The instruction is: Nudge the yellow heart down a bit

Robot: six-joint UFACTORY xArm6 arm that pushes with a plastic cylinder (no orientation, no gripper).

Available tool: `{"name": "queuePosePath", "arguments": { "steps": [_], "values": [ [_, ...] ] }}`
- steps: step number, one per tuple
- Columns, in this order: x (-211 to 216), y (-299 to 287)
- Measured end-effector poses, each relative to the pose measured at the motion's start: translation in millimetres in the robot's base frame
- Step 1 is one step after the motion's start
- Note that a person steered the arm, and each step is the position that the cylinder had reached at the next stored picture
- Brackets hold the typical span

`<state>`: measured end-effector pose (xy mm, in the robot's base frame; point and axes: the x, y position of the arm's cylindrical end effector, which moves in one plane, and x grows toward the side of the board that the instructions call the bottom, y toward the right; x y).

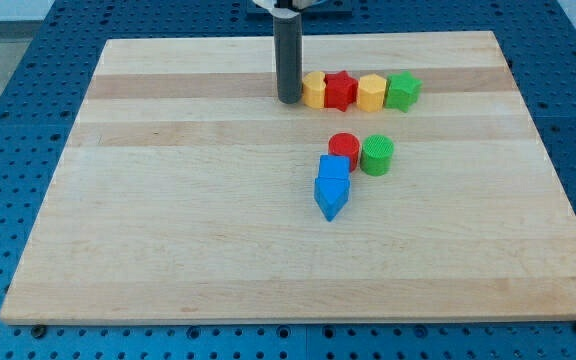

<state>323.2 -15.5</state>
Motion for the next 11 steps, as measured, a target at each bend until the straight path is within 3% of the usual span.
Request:
{"name": "queuePosePath", "arguments": {
  "steps": [2,4,6,11],
  "values": [
    [-1,-27],
    [-52,-26],
    [-52,32],
    [-46,35]
  ]
}}
